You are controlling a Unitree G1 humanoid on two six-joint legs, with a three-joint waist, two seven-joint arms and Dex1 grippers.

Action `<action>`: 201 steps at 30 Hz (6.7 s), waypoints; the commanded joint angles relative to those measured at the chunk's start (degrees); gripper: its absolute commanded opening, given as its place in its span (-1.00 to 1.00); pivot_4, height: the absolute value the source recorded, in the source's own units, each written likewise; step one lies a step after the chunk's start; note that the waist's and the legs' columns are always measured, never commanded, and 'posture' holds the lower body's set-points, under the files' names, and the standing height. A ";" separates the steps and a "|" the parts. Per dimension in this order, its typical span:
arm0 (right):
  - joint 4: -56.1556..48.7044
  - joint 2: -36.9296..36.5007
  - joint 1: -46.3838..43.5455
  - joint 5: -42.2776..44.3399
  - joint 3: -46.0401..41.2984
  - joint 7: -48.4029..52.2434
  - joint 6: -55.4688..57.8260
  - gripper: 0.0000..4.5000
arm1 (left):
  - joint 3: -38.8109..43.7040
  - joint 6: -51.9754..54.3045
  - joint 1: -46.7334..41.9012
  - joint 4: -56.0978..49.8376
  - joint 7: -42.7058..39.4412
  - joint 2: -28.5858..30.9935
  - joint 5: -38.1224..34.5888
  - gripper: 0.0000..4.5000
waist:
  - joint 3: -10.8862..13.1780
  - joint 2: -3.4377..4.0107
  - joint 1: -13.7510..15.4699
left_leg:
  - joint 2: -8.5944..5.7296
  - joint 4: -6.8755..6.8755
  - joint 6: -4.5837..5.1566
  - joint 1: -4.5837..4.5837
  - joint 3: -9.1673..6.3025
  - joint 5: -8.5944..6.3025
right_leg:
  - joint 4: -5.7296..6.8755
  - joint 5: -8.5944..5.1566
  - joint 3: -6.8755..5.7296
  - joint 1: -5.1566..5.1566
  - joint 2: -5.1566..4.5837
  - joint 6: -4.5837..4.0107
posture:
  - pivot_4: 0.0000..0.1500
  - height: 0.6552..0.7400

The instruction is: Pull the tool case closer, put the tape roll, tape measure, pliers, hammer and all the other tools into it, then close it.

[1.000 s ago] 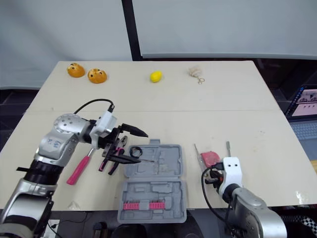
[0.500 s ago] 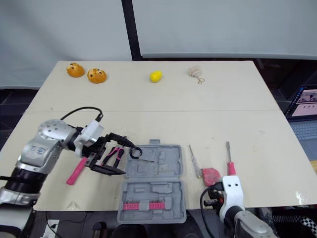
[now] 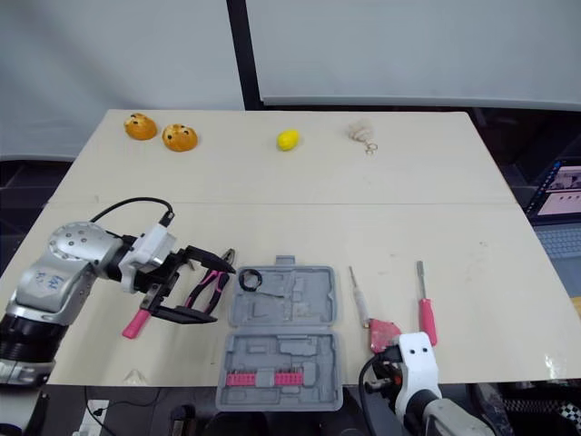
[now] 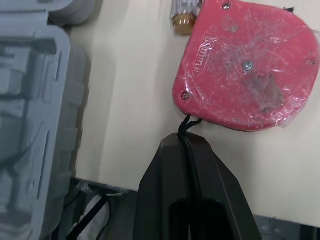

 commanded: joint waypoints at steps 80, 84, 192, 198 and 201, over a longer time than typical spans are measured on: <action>36.64 -36.96 -23.11 -22.40 9.84 52.04 -63.65 0.97 | 1.91 -0.97 5.72 -12.76 1.58 1.58 -2.96 1.00 | 0.47 -0.41 1.61 | -0.07 0.59 0.30 0.11 -0.06 0.18 | 0.14 0.15 -0.01 0.29 -0.07 0.13 | 1.00 1.00; 37.16 -36.41 -23.63 -23.27 10.28 51.82 -63.79 0.97 | 1.90 -0.99 5.61 -12.65 1.56 1.57 -2.98 1.00 | 0.47 -0.41 1.60 | -0.06 0.60 0.30 0.13 -0.05 0.18 | 0.19 0.15 -0.01 0.29 -0.07 0.11 | 1.00 1.00; 33.07 -17.59 -68.80 -18.70 21.15 54.89 -19.21 0.98 | 0.13 -13.01 -1.29 5.74 6.17 -6.67 5.97 1.00 | 0.40 -0.22 0.16 | 0.04 1.40 0.24 -0.93 -0.18 0.16 | 0.93 0.15 -0.24 -0.70 -0.13 -0.01 | 1.00 1.00; 42.21 -11.10 -62.08 -13.92 13.49 50.75 -32.12 0.19 | 0.20 -12.70 -1.15 5.15 6.29 -6.52 5.88 1.00 | 0.39 -0.22 -0.23 | -0.01 1.39 0.24 -0.85 -0.05 0.16 | 1.03 0.17 -0.11 -0.68 -0.06 0.03 | 1.00 1.00; 46.84 -10.12 -60.23 -13.79 13.29 50.54 -37.72 -0.02 | 0.40 -12.14 -0.98 4.39 6.31 -6.20 5.69 1.00 | 0.39 -0.22 -0.14 | -0.01 1.38 0.24 -0.83 -0.05 0.16 | 1.02 0.17 -0.11 -0.68 -0.06 0.02 | 1.00 1.00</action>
